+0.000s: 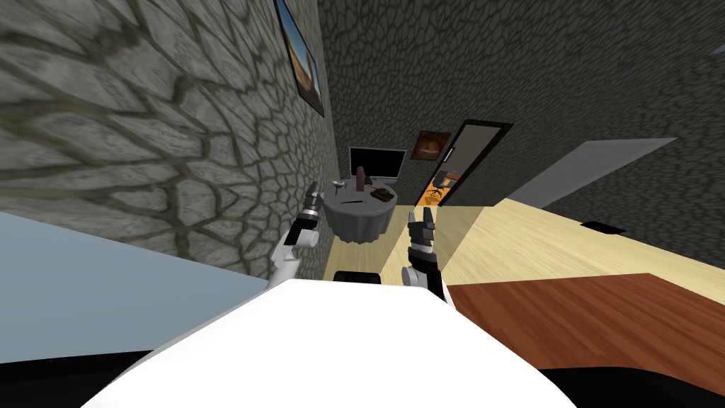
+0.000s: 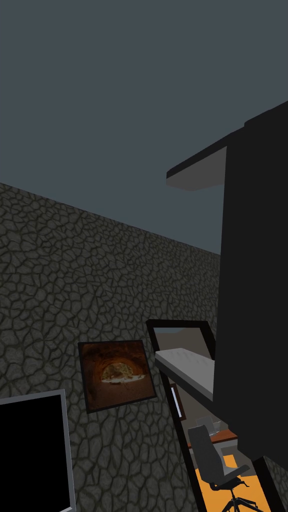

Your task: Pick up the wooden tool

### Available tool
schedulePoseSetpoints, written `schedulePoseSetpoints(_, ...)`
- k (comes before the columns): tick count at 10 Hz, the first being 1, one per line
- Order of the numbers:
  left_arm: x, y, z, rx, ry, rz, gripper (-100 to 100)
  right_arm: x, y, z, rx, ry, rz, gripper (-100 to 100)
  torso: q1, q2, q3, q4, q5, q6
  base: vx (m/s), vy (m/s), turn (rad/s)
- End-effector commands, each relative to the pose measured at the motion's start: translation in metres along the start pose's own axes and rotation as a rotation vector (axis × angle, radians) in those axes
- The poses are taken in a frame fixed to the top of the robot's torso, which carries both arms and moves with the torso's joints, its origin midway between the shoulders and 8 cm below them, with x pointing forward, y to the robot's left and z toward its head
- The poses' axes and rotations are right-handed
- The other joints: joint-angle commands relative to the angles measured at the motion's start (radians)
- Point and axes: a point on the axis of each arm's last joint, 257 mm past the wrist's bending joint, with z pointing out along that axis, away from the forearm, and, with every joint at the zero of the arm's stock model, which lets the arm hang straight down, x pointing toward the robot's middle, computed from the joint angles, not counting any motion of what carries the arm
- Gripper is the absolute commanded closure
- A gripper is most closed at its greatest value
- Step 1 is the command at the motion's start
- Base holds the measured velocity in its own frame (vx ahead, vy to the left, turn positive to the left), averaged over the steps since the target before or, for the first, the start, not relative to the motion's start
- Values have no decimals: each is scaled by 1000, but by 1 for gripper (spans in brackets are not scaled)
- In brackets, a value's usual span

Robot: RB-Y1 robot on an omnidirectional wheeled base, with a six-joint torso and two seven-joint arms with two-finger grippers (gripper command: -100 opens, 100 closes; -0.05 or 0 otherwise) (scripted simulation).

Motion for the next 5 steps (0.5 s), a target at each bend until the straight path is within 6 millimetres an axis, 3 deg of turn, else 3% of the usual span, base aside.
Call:
schedulePoseSetpoints(1, -1, 13, 9, -42, 2, -15, -100, 0, 0, 0, 0, 0, 0, 0, 0, 0, 0, 0, 0, 0, -6, 27, -10)
schedulePoseSetpoints(2, -1, 14, 9, -47, 2, -15, -100, 0, 0, 0, 0, 0, 0, 0, 0, 0, 0, 0, 0, 0, -2, 9, 0)
schedulePoseSetpoints(3, -2, 30, 20, -87, 2, -41, -100, 0, 0, 0, 0, 0, 0, 0, -1, 0, 0, 0, 0, 0, -5, 16, -7)
schedulePoseSetpoints(5, -1, 35, 22, -109, 3, -42, -100, 0, 0, 0, 0, 0, 0, 0, -1, 0, 0, 0, 0, 0, -3, 14, -5)
